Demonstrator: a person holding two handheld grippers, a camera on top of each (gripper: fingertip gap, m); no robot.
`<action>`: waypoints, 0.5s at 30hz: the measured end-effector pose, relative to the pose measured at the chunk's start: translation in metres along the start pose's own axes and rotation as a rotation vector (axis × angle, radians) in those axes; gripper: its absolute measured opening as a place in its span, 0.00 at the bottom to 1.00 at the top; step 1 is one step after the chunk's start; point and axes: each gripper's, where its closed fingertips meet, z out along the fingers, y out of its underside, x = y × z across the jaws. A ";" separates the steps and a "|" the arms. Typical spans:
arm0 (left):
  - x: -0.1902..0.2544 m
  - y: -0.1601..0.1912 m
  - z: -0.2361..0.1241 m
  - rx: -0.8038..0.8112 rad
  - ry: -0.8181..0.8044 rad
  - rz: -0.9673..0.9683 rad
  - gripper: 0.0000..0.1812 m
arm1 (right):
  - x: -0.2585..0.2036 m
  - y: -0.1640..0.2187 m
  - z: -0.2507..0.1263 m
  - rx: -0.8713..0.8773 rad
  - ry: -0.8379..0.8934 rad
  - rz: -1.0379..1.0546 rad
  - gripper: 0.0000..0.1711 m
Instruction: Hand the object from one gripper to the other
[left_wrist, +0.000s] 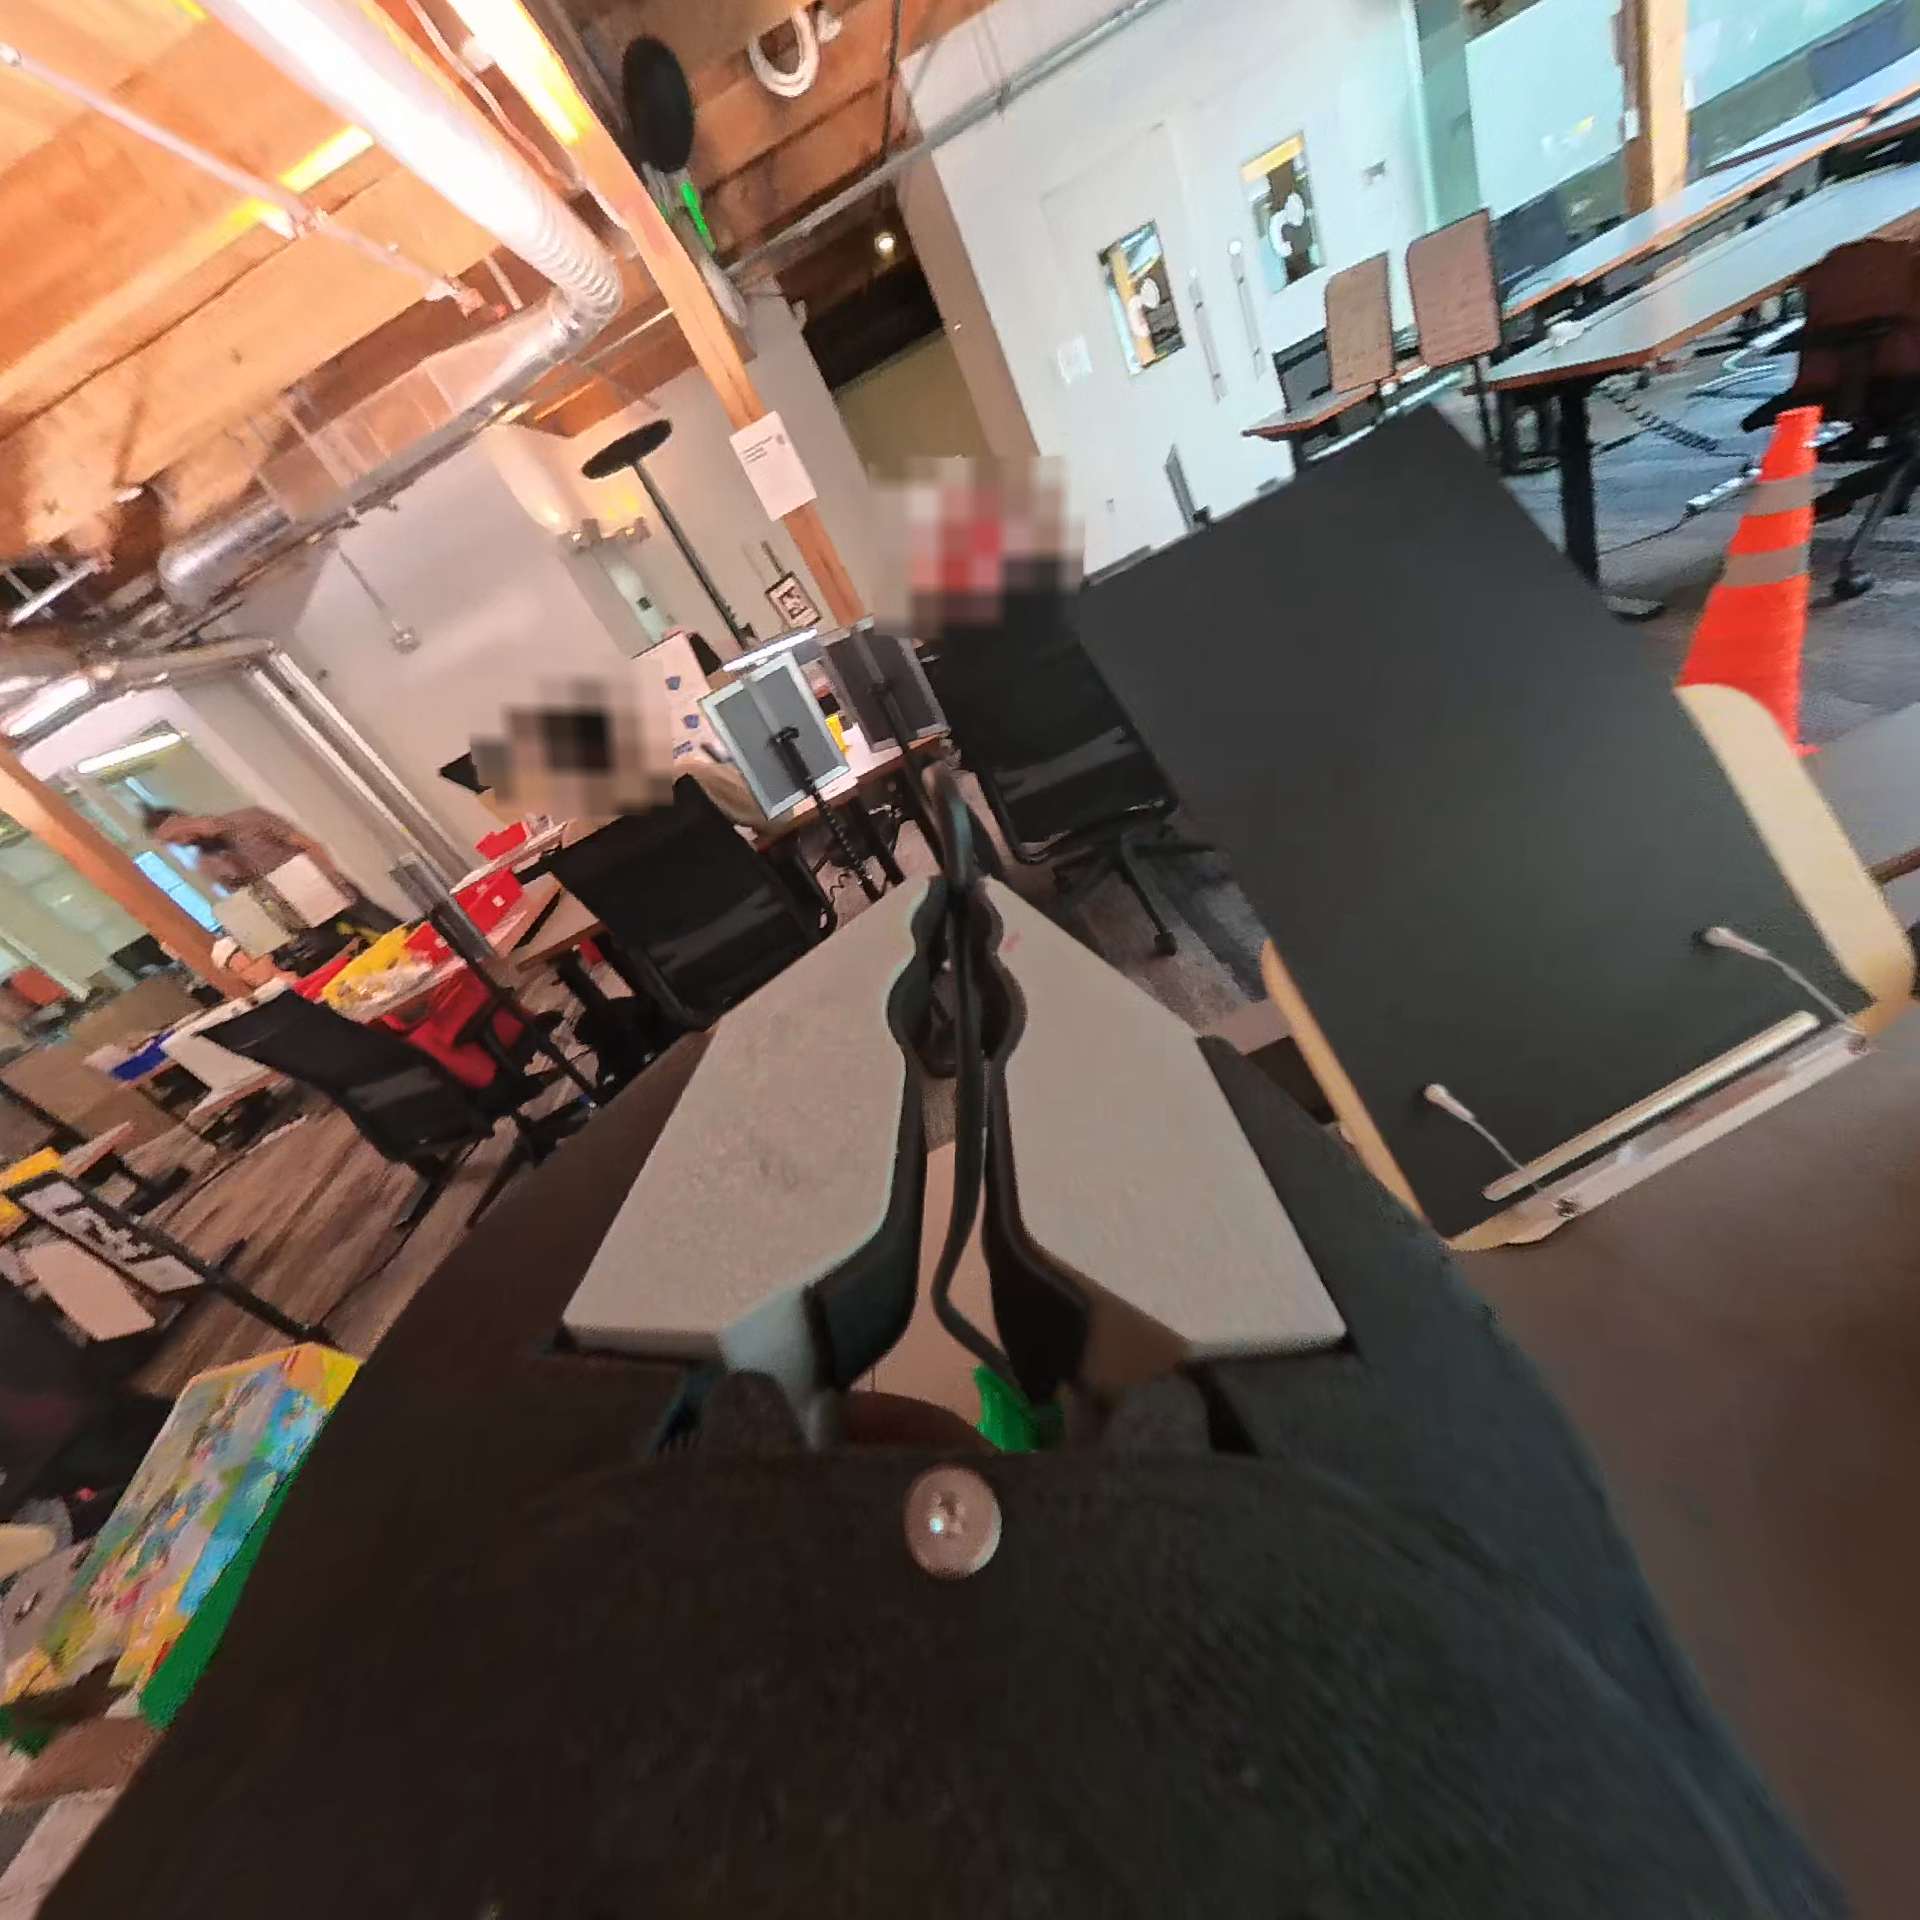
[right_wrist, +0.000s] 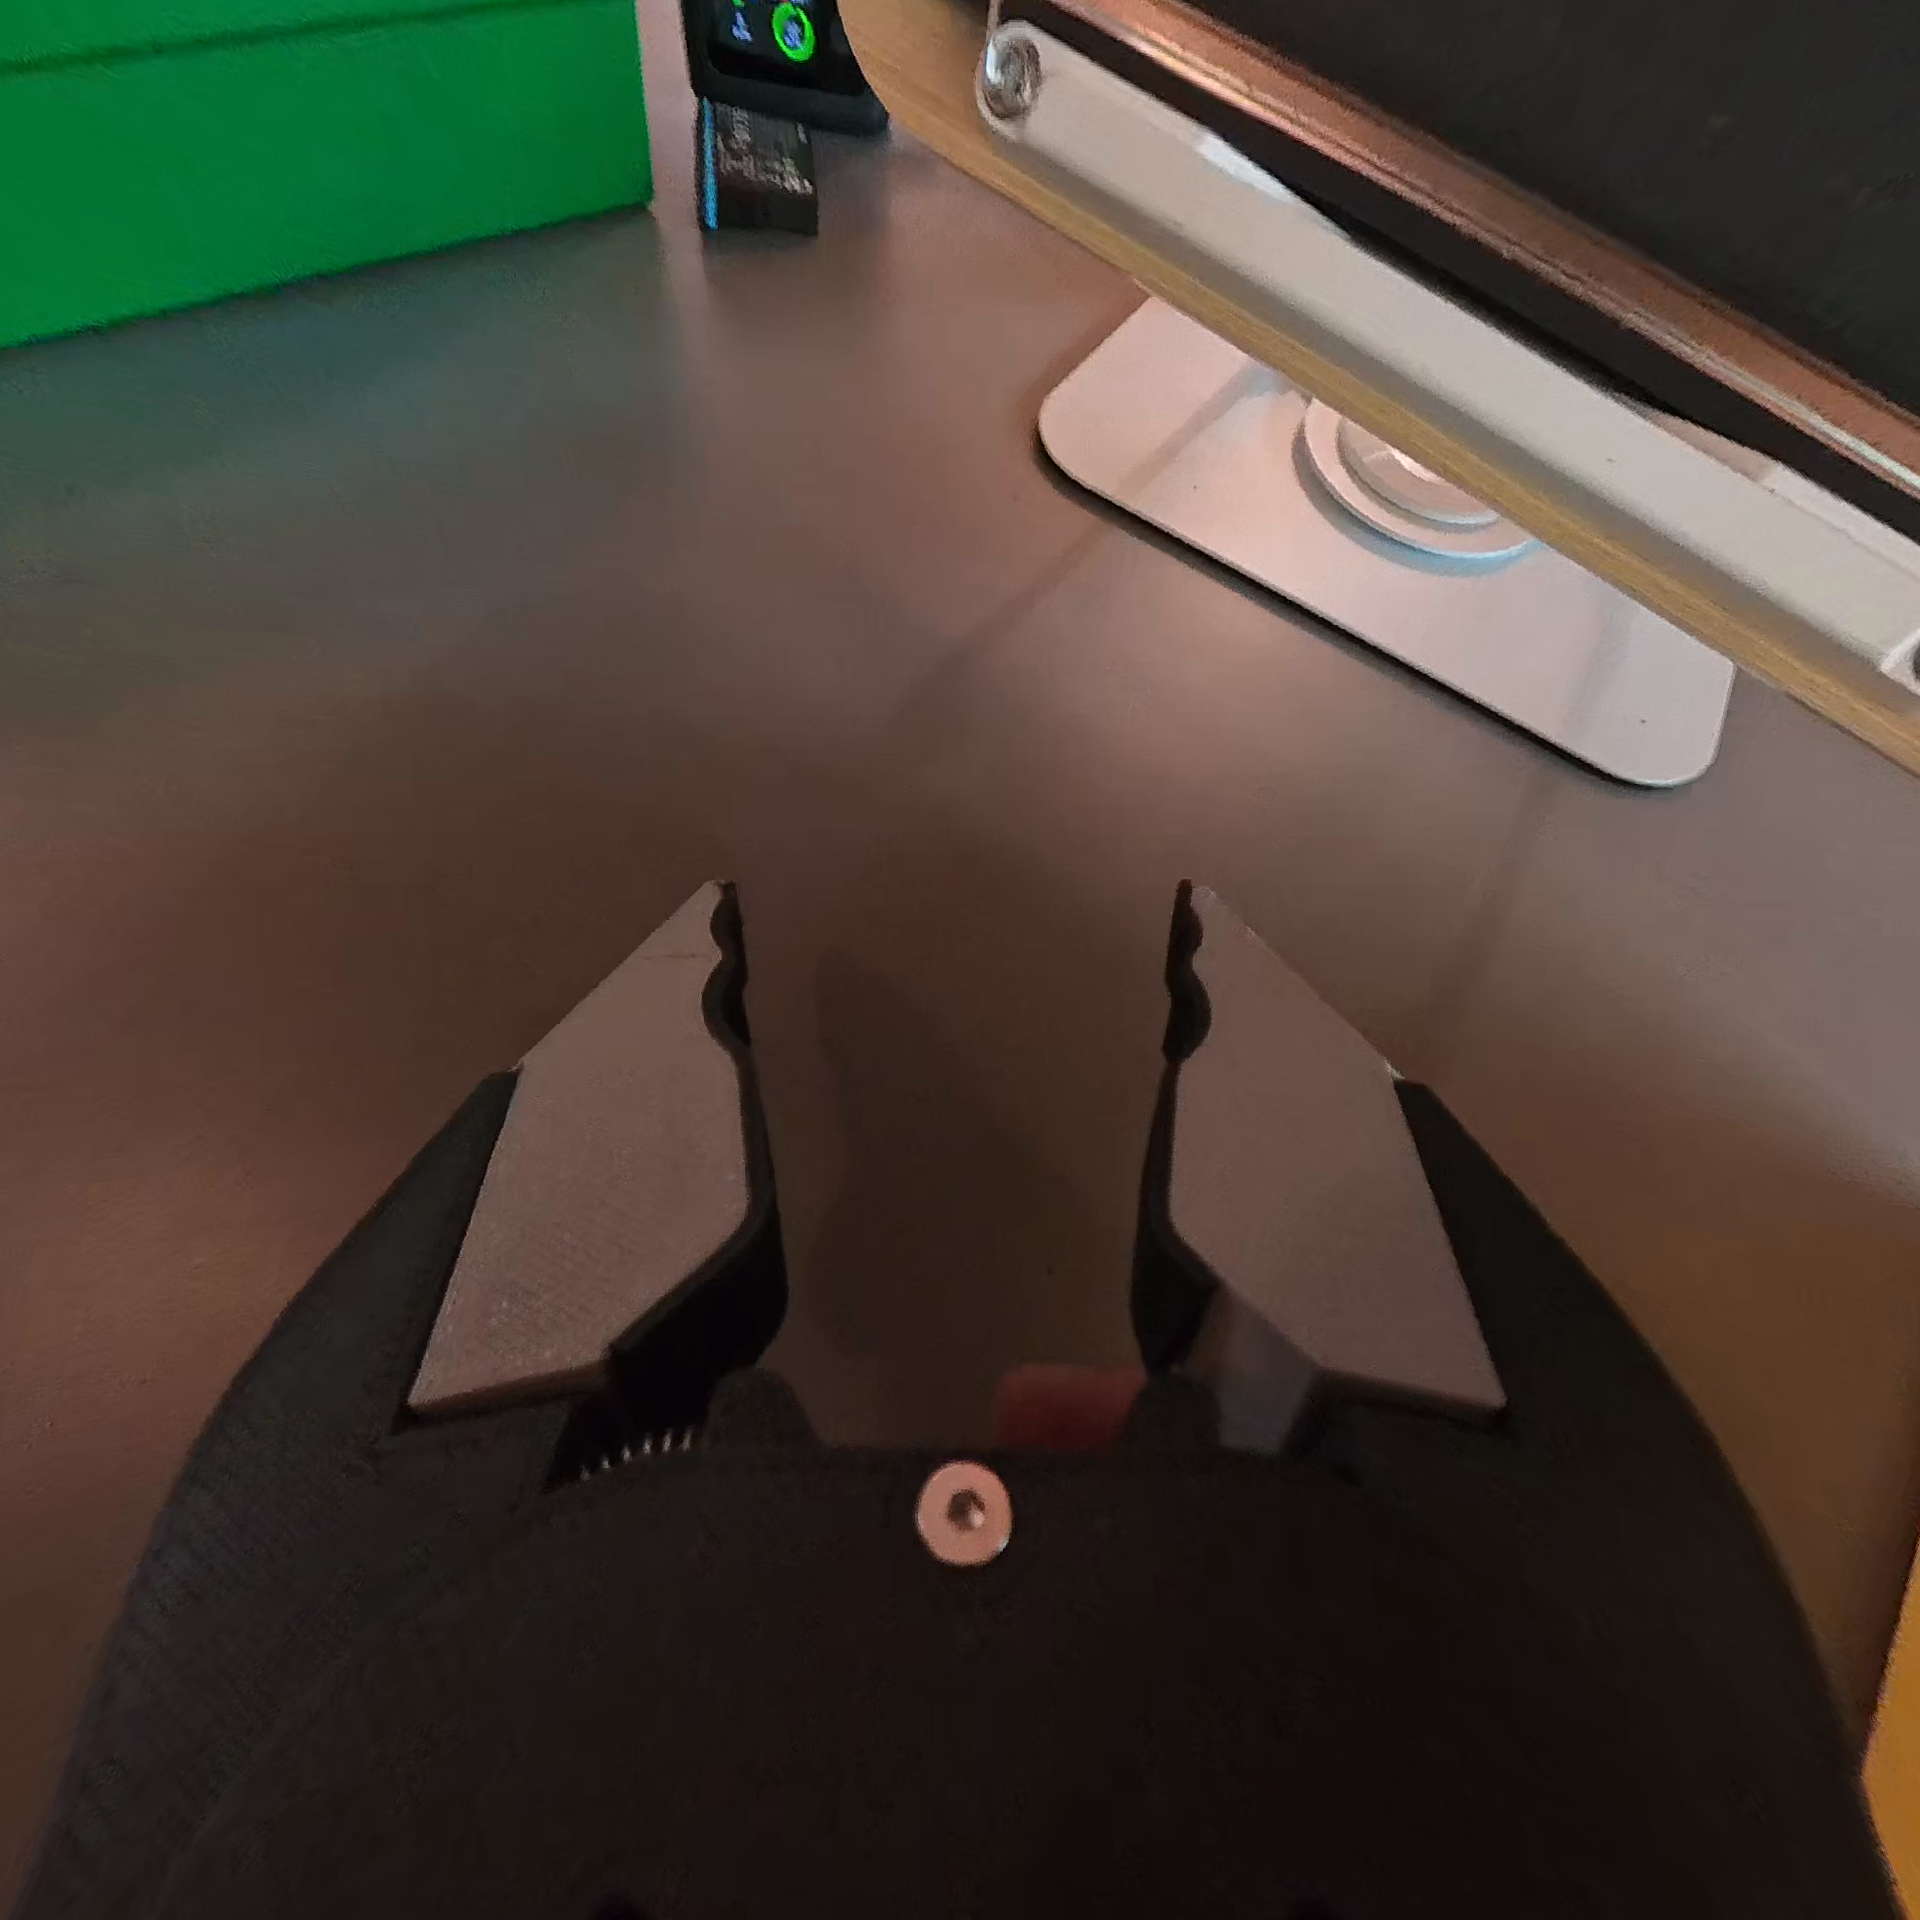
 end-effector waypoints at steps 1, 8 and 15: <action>0.008 -0.004 -0.001 -0.001 0.025 0.006 0.01 | -0.004 -0.005 -0.002 0.024 -0.027 0.000 0.49; 0.089 0.004 -0.002 -0.005 0.205 0.069 0.01 | -0.033 -0.067 -0.057 0.381 -0.254 -0.014 0.52; 0.181 0.023 0.001 0.002 0.438 0.050 0.01 | -0.050 -0.097 -0.098 0.577 -0.371 -0.025 0.56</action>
